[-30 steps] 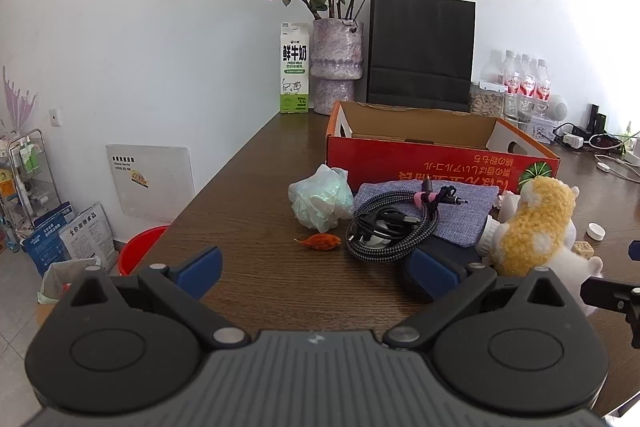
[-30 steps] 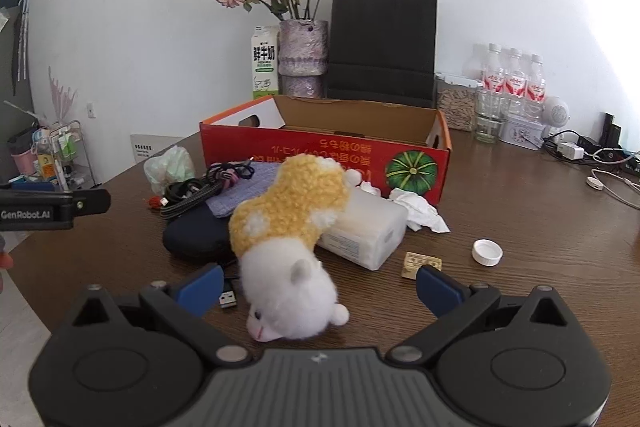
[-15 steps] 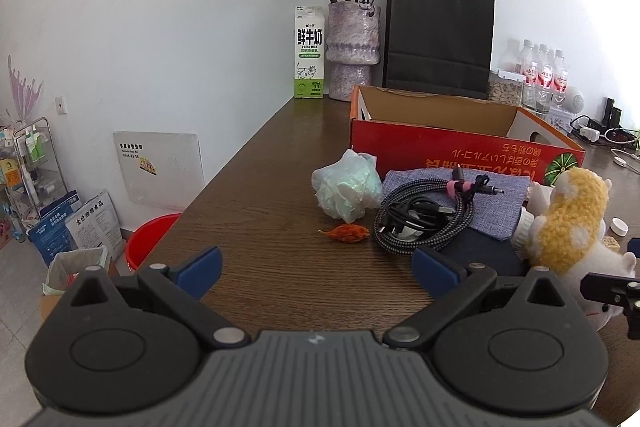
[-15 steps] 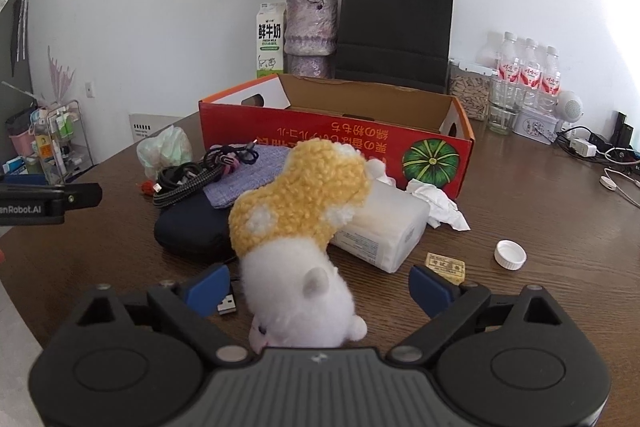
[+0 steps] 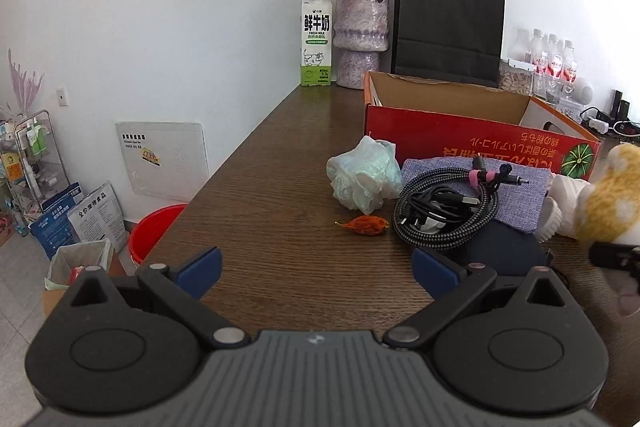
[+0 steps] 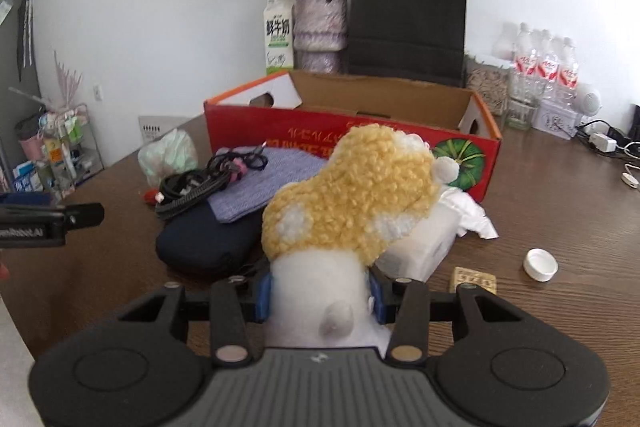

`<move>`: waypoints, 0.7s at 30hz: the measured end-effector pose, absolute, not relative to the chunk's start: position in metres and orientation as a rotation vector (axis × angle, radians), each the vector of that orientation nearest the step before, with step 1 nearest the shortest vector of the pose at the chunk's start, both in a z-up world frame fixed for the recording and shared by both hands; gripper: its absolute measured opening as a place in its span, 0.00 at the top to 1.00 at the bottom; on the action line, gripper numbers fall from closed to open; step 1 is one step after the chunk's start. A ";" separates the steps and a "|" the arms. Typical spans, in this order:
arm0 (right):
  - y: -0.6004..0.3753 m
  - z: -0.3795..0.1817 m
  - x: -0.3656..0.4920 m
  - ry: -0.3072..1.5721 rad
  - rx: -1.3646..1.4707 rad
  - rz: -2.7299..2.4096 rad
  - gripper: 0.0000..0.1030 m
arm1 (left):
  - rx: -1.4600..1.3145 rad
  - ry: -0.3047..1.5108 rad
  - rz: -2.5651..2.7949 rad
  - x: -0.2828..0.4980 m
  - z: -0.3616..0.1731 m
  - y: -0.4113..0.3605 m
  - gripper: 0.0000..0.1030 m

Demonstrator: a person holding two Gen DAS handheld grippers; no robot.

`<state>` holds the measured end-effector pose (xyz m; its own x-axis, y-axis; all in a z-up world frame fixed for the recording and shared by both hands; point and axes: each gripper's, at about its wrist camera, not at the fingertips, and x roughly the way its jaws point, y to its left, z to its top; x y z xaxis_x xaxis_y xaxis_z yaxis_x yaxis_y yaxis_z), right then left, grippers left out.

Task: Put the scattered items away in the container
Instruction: 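Grasp the yellow-and-white plush sheep with the right gripper, then lift the plush sheep with the right gripper while the left gripper grasps the small orange item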

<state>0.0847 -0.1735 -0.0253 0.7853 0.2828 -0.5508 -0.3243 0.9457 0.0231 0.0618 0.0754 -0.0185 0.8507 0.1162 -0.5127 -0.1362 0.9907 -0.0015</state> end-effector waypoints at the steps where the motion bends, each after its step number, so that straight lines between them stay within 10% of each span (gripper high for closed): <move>1: -0.175 -0.023 0.083 0.570 -0.074 0.320 0.58 | -0.035 0.539 0.132 0.064 -0.019 0.075 0.00; 21: -0.212 -0.008 0.088 0.510 -0.017 0.205 0.58 | 0.074 0.624 0.081 0.131 -0.035 0.069 0.20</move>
<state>0.0878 -0.2120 -0.0083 0.8527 0.1905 -0.4864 -0.1992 0.9794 0.0344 0.1309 0.0690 -0.0350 0.8088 0.0981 -0.5798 -0.0533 0.9942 0.0938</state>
